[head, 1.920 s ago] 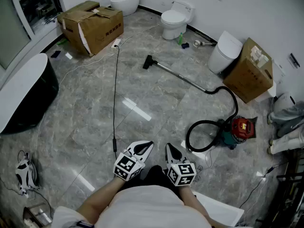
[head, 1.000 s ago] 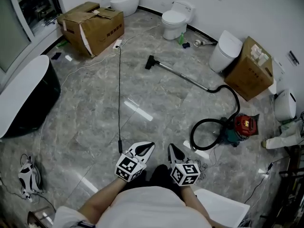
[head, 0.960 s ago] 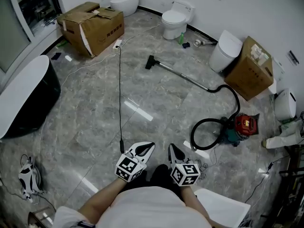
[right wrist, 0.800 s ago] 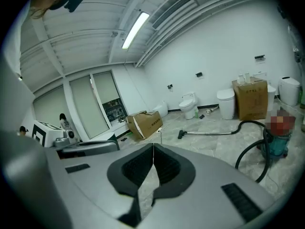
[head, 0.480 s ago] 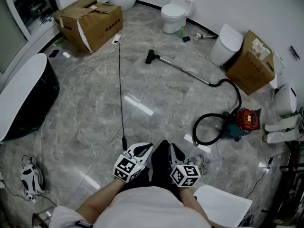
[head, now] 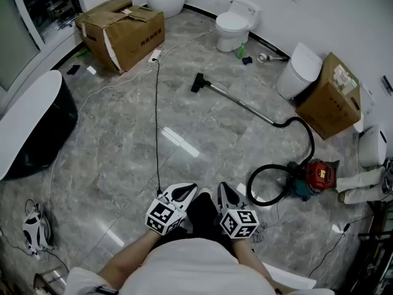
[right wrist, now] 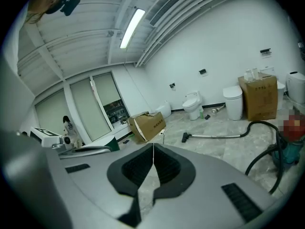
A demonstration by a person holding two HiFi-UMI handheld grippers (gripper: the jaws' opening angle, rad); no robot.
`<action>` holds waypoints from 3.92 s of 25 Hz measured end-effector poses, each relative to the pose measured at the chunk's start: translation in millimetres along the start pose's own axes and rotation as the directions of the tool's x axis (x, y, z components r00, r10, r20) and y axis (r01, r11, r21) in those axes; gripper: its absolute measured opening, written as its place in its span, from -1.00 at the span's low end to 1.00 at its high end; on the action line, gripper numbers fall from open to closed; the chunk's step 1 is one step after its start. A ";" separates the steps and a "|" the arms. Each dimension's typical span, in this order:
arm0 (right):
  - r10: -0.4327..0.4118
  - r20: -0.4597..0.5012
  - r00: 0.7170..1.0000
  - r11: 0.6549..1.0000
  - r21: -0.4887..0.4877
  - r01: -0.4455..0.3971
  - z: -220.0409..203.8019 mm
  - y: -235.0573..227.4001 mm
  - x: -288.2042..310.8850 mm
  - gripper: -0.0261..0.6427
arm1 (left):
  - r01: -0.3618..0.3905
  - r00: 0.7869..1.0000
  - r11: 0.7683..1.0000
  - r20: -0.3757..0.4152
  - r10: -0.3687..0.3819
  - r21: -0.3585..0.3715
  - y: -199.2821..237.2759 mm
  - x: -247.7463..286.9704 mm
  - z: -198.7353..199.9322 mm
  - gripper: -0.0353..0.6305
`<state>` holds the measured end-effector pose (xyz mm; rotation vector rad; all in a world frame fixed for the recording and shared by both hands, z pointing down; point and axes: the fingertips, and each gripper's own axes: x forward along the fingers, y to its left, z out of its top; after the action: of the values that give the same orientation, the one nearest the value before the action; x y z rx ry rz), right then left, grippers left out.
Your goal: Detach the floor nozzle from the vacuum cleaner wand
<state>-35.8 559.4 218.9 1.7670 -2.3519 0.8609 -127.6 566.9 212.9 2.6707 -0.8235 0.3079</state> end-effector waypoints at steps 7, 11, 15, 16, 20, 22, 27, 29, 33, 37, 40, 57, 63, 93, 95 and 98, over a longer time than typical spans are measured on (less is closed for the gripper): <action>0.055 0.005 0.998 0.998 -0.016 -0.055 44.3 -25.6 51.1 -0.88 | -0.065 0.997 0.998 0.029 0.065 -0.016 34.8 45.0 31.3 -0.87; 0.067 -0.013 0.998 0.998 -0.013 -0.067 49.2 -42.5 65.6 -0.88 | -0.074 0.997 0.997 0.009 0.074 -0.023 43.4 65.6 29.5 -0.87; 0.067 -0.019 0.998 0.998 -0.001 -0.067 57.5 -60.1 72.9 -0.87 | -0.079 0.997 0.996 0.008 0.079 -0.034 48.4 85.6 35.3 -0.87; 0.067 -0.020 0.998 0.998 0.002 -0.067 59.9 -65.2 74.7 -0.87 | -0.076 0.997 0.996 0.006 0.076 -0.035 48.4 91.7 37.1 -0.87; 0.072 -0.033 0.997 0.997 0.028 -0.071 63.0 -85.3 83.2 -0.87 | -0.057 0.998 0.998 -0.005 0.057 -0.023 44.4 115.7 38.8 -0.87; 0.082 -0.035 0.996 0.996 0.040 -0.081 65.0 -93.5 88.3 -0.87 | -0.065 0.998 0.998 -0.008 0.065 -0.017 46.0 125.9 39.4 -0.87; 0.105 -0.028 0.994 0.994 0.033 -0.104 75.1 -108.5 101.4 -0.88 | -0.122 0.993 0.992 -0.005 0.122 -0.032 61.4 141.3 38.8 -0.87; 0.106 -0.023 0.994 0.993 0.045 -0.105 78.6 -114.8 106.1 -0.87 | -0.133 0.991 0.990 -0.001 0.133 -0.042 64.6 147.1 38.1 -0.87; 0.101 -0.031 0.994 0.994 0.039 -0.100 82.2 -123.5 110.8 -0.87 | -0.118 0.993 0.992 -0.003 0.118 -0.034 58.3 156.7 40.1 -0.87; 0.100 -0.046 0.994 0.995 0.004 -0.100 86.9 -127.6 119.9 -0.87 | -0.117 0.993 0.992 0.002 0.117 -0.049 63.5 166.9 48.3 -0.87; 0.102 -0.054 0.993 0.995 0.001 -0.102 90.4 -134.1 128.2 -0.88 | -0.115 0.993 0.992 0.001 0.115 -0.054 73.1 180.0 51.0 -0.86; 0.001 -0.035 0.999 1.000 0.012 -0.001 188.4 -173.5 258.1 -0.88 | -0.077 0.997 0.996 0.009 0.077 -0.044 213.9 268.4 139.5 -0.87; -0.014 -0.031 0.999 1.000 0.014 0.015 213.0 -172.7 304.0 -0.87 | -0.076 0.997 0.996 -0.004 0.075 -0.048 260.4 282.2 157.3 -0.87; -0.063 0.024 0.998 0.995 0.073 0.061 270.2 -163.2 449.9 -0.87 | 0.036 0.999 0.998 -0.035 -0.037 -0.051 404.8 330.1 191.5 -0.87; -0.057 0.016 0.998 0.996 0.077 0.056 275.9 -170.5 462.2 -0.87 | 0.013 0.999 0.998 -0.034 -0.015 -0.066 415.2 336.4 194.6 -0.87; -0.041 0.015 0.999 0.998 0.045 0.040 288.6 -178.9 485.9 -0.87 | -0.026 0.999 0.997 -0.027 0.024 -0.074 435.5 347.8 202.1 -0.87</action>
<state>40.5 -28.4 231.4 1.8380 -2.3157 0.9050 -75.4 -23.1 236.7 2.5835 -0.8446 0.3112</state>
